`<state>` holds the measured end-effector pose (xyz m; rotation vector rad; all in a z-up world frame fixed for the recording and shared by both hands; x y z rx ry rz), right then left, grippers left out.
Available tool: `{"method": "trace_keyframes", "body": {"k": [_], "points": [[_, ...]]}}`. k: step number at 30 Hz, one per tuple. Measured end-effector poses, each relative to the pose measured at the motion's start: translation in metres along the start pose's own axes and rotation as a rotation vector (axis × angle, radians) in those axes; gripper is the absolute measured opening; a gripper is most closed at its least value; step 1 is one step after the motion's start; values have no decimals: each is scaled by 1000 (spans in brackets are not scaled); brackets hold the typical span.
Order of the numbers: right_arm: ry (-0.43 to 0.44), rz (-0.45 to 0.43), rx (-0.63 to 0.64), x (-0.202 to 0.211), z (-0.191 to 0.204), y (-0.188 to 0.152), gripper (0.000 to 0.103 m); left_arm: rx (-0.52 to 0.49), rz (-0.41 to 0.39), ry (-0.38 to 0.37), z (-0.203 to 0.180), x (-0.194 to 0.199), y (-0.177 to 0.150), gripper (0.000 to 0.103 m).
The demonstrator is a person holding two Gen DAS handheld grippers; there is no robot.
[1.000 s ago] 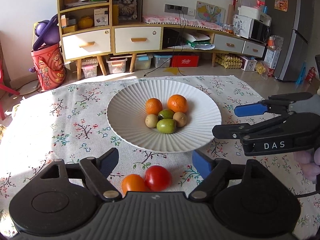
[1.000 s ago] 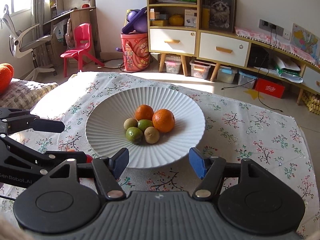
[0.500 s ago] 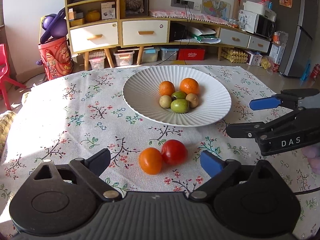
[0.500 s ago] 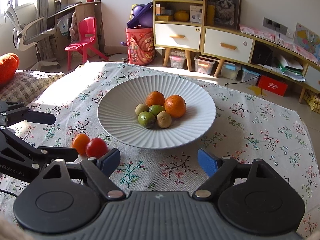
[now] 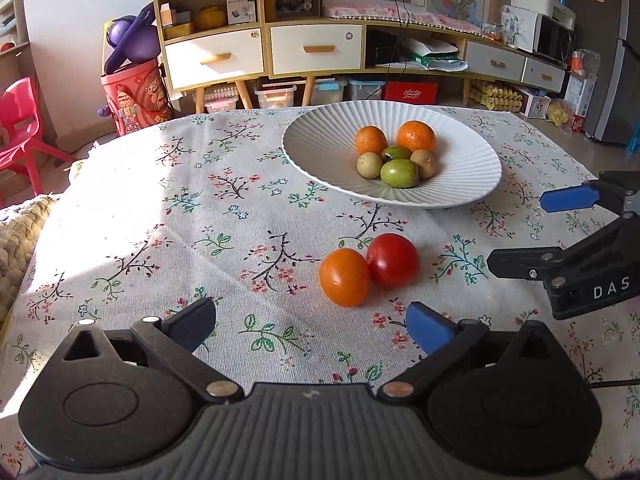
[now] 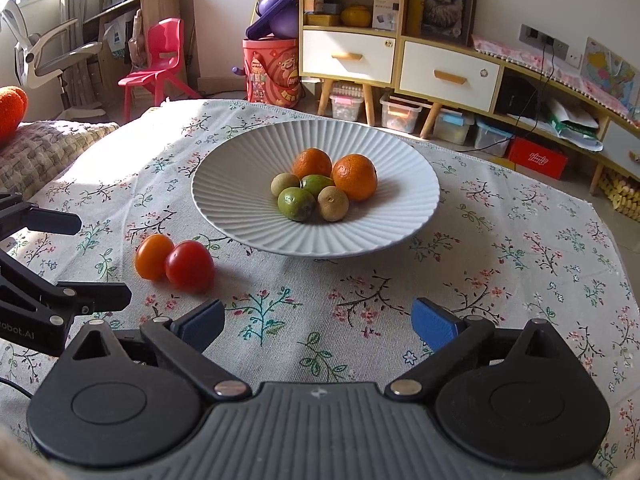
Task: Organize fruits
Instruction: 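Withdraw both open grippers from the bowl toward the two tomatoes, then close the left gripper on the orange tomato while the right closes on the red tomato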
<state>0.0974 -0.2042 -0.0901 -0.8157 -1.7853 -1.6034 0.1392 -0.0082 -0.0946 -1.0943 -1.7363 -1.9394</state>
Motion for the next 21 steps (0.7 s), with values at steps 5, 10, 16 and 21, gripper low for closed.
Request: {"method": "trace_keyframes", "body": {"k": [5, 10, 16, 21], "points": [[-17, 5, 9, -4, 3, -6, 102, 28, 8, 31, 6, -10, -9, 92], [-38, 9, 9, -9, 8, -11, 102, 48, -4, 55, 9, -18, -14, 92], [-49, 22, 21, -17, 16, -15, 102, 63, -31, 60, 6, -22, -9, 88], [-45, 22, 20, -18, 18, -13, 102, 44, -48, 37, 0, -23, -2, 68]]}}
Point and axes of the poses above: each gripper's, at about its wrist camera, not at the fingertips, and x roughly against the way its jaws point, z to its left, y to its top, the point moved 8 cm from there along -x, roughly the way its jaws point, and after that the axes turned 5 degrees about -y, right-handed, at the moved point
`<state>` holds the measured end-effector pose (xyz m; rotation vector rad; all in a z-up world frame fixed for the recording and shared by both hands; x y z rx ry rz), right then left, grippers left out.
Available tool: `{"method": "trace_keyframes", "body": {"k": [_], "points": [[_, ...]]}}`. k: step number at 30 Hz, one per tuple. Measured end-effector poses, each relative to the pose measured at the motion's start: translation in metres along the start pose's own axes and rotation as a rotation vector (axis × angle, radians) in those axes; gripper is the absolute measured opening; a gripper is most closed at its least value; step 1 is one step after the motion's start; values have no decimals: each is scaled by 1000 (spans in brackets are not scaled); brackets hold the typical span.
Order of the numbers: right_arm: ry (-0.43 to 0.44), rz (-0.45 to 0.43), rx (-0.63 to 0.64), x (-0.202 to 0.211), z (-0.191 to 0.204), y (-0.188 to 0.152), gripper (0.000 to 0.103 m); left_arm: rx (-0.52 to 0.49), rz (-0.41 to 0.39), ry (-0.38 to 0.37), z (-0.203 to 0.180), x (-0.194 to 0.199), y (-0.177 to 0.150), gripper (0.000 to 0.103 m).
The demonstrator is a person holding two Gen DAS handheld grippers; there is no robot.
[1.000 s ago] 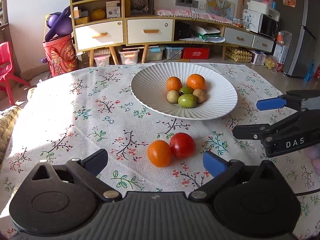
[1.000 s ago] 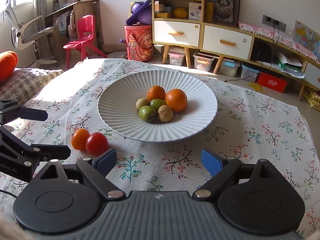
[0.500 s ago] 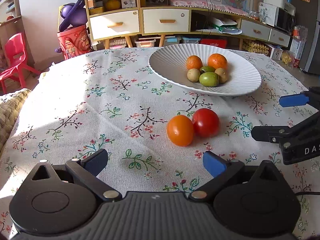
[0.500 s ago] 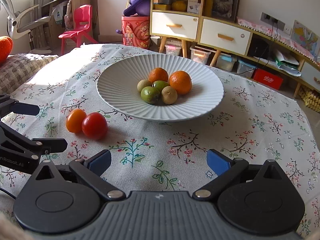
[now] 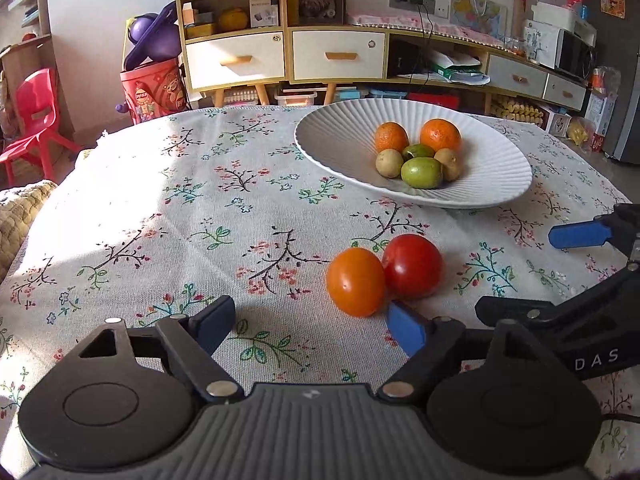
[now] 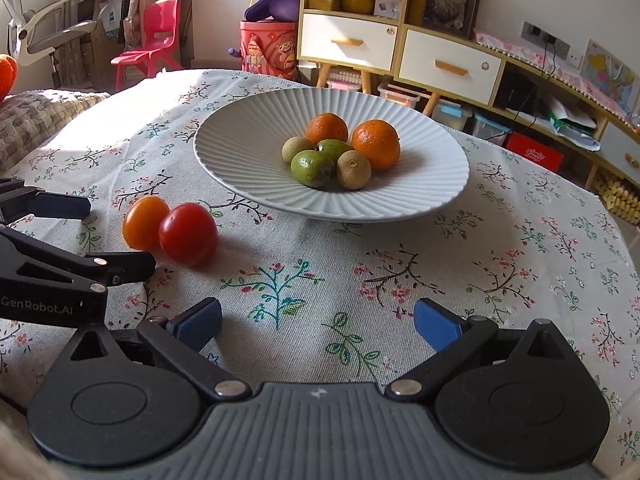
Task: Organize fruits
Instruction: 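Close the left gripper on the orange tomato while the right closes on the red tomato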
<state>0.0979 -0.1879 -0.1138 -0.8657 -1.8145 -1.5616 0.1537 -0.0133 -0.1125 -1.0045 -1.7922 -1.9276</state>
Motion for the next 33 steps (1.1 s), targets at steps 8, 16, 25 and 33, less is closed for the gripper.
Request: {"method": "trace_keyframes", "body": {"k": [8, 16, 25, 33], "points": [[5, -6, 17, -1, 9, 3, 102, -50, -19, -76, -9, -3, 8, 22], [12, -18, 36, -3, 20, 7, 102, -37, 16, -65, 0, 2, 8, 14], [43, -34, 68, -4, 37, 16, 95, -12, 34, -30, 19, 11, 5, 13], [80, -33, 49, -4, 45, 21, 68, -6, 41, -26, 24, 15, 3, 13]]}}
Point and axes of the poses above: each gripper's, at about its wrist camera, not at the fingertips, and x roughly against the way its jaws point, z to its left, y to its top, the point moved 8 cm from there along -x, roughly the way its jaws point, and after that the axes turned 5 degrees about -y, right-handed, at the moved point
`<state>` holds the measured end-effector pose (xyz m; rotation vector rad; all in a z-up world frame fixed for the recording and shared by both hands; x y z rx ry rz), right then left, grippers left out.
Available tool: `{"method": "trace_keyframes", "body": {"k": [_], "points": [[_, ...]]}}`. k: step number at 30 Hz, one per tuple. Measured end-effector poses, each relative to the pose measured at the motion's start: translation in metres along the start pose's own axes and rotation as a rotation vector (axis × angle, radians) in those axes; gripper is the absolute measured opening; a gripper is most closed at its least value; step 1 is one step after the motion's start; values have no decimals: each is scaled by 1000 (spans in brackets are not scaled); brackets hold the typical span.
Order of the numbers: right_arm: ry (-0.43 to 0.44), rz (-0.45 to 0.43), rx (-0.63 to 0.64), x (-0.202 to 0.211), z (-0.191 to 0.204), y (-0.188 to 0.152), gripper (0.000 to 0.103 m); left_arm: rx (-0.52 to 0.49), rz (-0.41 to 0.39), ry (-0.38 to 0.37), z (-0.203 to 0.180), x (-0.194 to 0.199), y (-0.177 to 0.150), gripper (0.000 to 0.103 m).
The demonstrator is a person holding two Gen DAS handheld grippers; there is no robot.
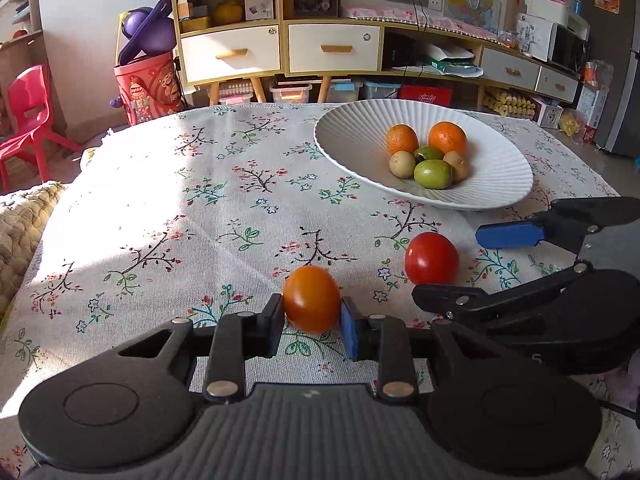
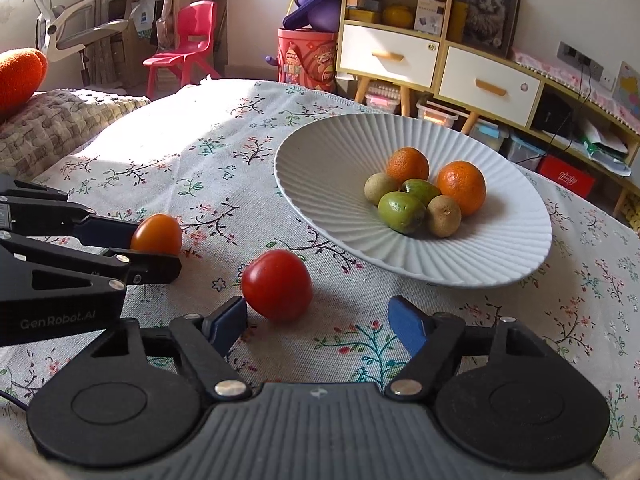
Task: Organize fruits
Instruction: 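Close the left gripper on the orange tomato while the right closes on the red tomato, then carry the orange tomato with the left gripper while the right carries the red tomato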
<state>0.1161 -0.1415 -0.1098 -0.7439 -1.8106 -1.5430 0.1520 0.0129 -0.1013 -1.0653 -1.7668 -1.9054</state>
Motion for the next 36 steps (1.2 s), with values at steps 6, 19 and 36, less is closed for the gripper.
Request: {"method": "trace_keyframes", "body": {"k": [6, 19, 36], "points": [[33, -4, 1, 3, 7, 3, 47, 7, 4, 1, 3, 3, -2, 13], [59, -3, -16, 6, 4, 6, 33, 13, 6, -7, 1, 4, -1, 13], [61, -11, -35, 26, -8, 12, 33, 23, -7, -38, -8, 12, 12, 13]]}}
Point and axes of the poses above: each gripper's, at about its wrist camera, not at the fingertips, and x roughly against the way its jaws point, z to its left, y to its top, the point moved 8 cm from there along -x, roughly the way its jaws point, and after that the axes turned 5 degrees about -y, right-handed, at the moved point
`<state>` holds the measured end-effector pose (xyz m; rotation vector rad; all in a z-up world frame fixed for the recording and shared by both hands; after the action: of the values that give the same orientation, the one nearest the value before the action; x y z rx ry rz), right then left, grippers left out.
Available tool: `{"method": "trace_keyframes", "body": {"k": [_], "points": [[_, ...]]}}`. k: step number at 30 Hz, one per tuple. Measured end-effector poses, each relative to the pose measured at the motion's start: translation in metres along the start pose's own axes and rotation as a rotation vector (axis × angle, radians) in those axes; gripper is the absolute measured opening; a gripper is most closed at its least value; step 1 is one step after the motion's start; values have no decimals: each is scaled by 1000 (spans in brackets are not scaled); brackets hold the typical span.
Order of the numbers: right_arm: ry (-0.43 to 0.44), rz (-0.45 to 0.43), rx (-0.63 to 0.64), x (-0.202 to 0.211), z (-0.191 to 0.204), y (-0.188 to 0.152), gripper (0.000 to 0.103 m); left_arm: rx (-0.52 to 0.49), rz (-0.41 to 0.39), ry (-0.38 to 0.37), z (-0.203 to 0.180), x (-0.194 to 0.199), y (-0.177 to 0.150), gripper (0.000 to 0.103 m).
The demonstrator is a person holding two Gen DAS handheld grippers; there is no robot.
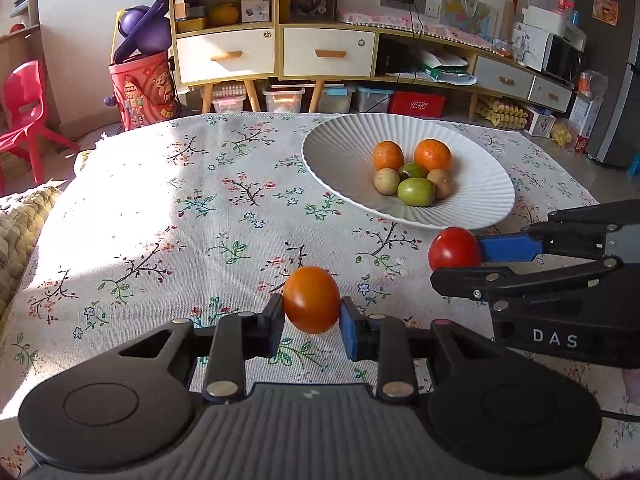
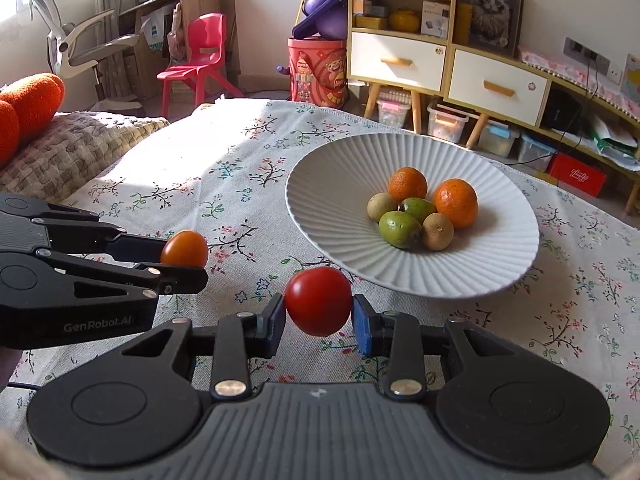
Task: Organize fruits
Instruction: 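Carry the orange tomato with the left gripper while the right carries the red tomato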
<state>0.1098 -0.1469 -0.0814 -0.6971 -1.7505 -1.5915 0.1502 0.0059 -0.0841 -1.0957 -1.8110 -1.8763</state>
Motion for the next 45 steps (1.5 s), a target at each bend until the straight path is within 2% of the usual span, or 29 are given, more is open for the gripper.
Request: {"method": "trace_keyframes", "body": {"k": [11, 23, 37, 45], "points": [[-8, -29, -14, 11, -8, 12, 33, -4, -31, -26, -16, 4, 22, 13], [-67, -58, -61, 13, -38, 26, 33, -19, -67, -57, -41, -2, 50, 13], [-140, -54, -118, 4, -74, 32, 33, -21, -75, -73, -59, -24, 68, 13], [-146, -33, -139, -7, -86, 30, 33, -34, -76, -89, -66, -36, 70, 13]]}}
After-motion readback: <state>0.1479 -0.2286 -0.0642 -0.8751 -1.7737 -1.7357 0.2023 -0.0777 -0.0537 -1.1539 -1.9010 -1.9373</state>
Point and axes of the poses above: each gripper's, at about its wrist camera, not at the fingertips, and x roughly against the way its jaws point, z to its left, y to its top, the point moved 8 cm from there along -x, roughly the way its jaws point, and after that the axes turned 5 degrees about -y, right-handed, at the moved point
